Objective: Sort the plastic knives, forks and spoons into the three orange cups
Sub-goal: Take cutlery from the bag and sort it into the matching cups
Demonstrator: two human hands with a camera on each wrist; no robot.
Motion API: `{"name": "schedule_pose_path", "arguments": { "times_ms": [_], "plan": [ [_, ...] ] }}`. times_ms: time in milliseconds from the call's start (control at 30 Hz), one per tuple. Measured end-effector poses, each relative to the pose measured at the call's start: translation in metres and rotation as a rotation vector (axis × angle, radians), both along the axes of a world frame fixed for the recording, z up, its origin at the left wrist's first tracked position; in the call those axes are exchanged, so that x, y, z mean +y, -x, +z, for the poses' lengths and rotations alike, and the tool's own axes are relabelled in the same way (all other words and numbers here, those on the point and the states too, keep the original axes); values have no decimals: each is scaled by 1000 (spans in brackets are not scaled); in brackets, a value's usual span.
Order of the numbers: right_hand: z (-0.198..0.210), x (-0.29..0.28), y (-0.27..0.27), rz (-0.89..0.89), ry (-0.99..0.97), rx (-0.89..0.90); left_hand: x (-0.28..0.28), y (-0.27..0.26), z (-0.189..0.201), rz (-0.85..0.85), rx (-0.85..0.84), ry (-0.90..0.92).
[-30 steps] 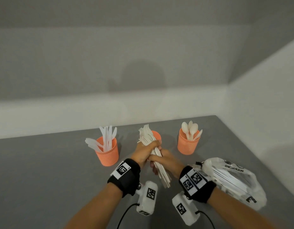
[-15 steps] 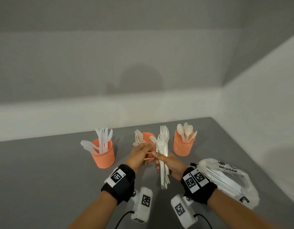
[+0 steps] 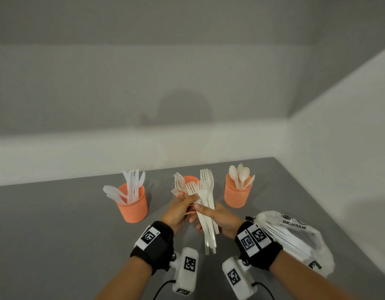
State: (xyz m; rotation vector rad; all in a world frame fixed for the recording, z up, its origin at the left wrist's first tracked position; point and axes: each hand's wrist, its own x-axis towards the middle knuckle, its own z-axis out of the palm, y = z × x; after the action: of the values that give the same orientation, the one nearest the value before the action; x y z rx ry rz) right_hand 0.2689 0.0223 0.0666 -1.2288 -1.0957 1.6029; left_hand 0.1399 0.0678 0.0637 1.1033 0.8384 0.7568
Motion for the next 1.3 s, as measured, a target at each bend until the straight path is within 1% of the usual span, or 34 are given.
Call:
{"name": "schedule_pose_path", "arguments": {
  "times_ms": [133,267,333,400,433,467,533,600,667,733,800,900,1000,1100,1200,1233,1300],
  "plan": [
    [0,0,4,-46,-36,-51,4,-4,-5,153,-1,28],
    [-4,2,11,-88,-26,-58,10,-11,-8,361,32,37],
    [-6,4,14,-141,-43,-49,17,-12,-7,474,33,30],
    [-7,6,15,-224,-69,-58,24,-9,-1,573,-31,35],
    [-8,6,14,-268,-80,-77,27,-7,3,612,-65,32],
    [-8,7,13,-306,-93,-114,29,-6,5,639,-64,13],
    [-11,10,12,-351,-130,-207,31,-5,6,632,36,-54],
    [-16,13,13,-372,-173,-286,26,-8,5,523,153,-111],
    [-16,14,18,-395,-205,-329,15,-14,5,399,195,-147],
    [-12,14,23,-384,-228,-335,4,-20,8,364,168,-160],
    [-10,14,24,-347,-201,-279,1,-21,7,375,124,-153],
    [-7,11,20,-282,-142,-148,5,-16,7,403,170,-101],
    [-1,7,18,-204,-151,-133,9,-12,6,431,187,-38],
    [-2,7,17,-191,-129,-144,13,-9,7,444,108,3],
    [-6,7,18,-200,-85,-162,19,-2,16,551,-36,94],
    [-8,7,16,-196,-77,-151,20,1,20,561,-78,114],
    [-7,5,14,-174,-63,-95,18,6,29,509,-50,93]
  ]
}}
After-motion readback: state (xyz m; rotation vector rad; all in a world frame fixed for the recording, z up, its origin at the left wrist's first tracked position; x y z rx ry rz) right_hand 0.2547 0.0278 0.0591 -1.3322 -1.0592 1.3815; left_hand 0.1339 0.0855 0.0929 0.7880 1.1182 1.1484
